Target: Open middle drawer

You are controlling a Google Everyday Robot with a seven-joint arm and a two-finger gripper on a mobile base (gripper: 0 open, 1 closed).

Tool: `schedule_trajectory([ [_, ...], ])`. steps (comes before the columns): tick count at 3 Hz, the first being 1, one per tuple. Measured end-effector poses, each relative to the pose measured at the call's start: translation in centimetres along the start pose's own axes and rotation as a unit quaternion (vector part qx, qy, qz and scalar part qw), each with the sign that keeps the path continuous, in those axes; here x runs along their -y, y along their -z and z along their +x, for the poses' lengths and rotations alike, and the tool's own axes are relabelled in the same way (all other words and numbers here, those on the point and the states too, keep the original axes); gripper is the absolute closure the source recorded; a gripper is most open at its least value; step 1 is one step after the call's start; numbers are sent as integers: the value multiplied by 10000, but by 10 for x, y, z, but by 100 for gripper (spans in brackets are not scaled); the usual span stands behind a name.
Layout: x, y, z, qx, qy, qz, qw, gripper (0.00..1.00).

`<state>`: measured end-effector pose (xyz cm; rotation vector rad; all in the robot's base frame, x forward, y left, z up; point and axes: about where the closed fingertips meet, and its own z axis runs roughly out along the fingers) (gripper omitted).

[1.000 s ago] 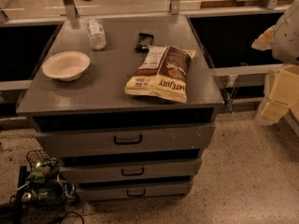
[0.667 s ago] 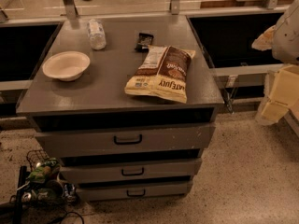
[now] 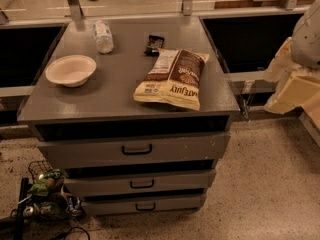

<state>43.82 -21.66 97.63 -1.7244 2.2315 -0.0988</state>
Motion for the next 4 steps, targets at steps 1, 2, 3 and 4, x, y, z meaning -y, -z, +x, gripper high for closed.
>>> schedule_trajectory([
  [1, 0, 0, 0, 0, 0, 0, 10000, 71],
  [2, 1, 7, -2, 98, 10, 103, 9999, 94],
  [3, -10, 2, -3, 237, -31, 151, 9996, 100],
  [4, -27, -30, 3, 183, -120, 32, 9998, 100],
])
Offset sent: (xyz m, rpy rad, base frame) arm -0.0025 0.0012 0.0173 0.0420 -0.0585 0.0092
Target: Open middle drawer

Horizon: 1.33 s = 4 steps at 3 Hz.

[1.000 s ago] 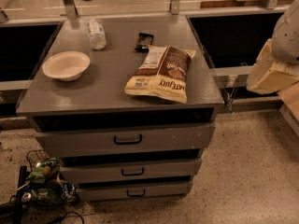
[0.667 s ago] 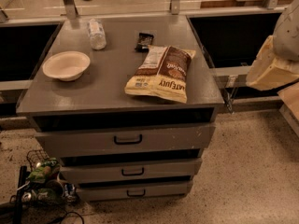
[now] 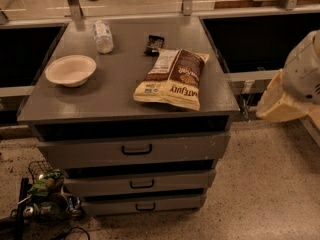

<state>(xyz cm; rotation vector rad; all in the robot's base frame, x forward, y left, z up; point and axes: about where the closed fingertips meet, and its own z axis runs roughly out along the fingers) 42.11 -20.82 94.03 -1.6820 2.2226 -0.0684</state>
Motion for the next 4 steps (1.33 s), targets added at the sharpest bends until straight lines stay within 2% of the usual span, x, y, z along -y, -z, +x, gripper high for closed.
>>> schedule_trajectory([
  [2, -11, -92, 9, -145, -64, -471, 9988, 100],
  [3, -19, -140, 17, -319, -74, -741, 9967, 100],
  [4, -29, -178, 25, -494, -73, -1076, 9929, 100],
])
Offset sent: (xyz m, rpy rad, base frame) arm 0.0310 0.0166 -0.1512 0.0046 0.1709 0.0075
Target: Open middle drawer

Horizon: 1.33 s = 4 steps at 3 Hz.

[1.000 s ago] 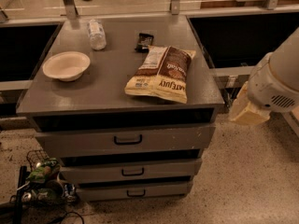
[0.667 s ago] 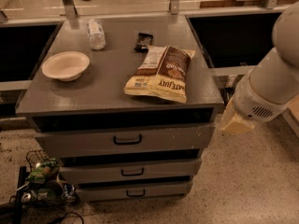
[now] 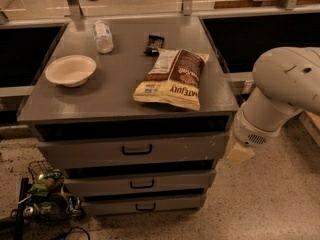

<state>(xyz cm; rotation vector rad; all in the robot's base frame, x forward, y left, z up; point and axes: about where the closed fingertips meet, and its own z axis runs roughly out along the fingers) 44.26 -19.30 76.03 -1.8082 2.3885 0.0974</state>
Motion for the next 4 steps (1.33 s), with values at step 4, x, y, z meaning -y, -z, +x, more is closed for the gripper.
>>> schedule_trajectory([
  [4, -55, -70, 0, 192, 2, -120, 9997, 100],
])
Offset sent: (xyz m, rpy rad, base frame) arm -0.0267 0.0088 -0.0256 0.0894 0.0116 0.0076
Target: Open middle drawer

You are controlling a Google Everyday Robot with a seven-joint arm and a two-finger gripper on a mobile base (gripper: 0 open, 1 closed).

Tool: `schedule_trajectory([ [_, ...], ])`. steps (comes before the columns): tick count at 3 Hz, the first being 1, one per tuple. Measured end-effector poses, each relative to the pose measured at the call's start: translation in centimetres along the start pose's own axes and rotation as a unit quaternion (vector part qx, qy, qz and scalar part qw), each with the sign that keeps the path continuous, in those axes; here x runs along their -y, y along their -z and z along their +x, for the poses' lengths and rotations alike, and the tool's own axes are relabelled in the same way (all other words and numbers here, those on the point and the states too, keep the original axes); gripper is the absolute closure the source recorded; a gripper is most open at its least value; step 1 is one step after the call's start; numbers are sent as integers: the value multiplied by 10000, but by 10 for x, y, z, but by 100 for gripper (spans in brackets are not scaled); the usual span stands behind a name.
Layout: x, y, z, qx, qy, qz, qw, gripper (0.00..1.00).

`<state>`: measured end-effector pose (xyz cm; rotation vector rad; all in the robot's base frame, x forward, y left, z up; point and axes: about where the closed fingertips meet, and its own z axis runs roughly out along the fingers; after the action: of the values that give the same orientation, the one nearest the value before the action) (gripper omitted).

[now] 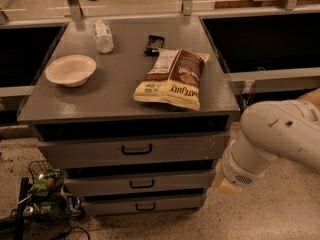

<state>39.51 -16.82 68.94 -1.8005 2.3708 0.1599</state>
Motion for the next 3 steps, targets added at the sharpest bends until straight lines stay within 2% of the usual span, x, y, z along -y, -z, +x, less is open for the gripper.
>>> schedule_trajectory([
  [1, -13, -26, 3, -95, 11, -83, 9999, 100],
  [2, -27, -60, -1, -389, 198, -200, 9988, 100],
  [3, -32, -92, -6, -755, 382, -281, 9960, 100],
])
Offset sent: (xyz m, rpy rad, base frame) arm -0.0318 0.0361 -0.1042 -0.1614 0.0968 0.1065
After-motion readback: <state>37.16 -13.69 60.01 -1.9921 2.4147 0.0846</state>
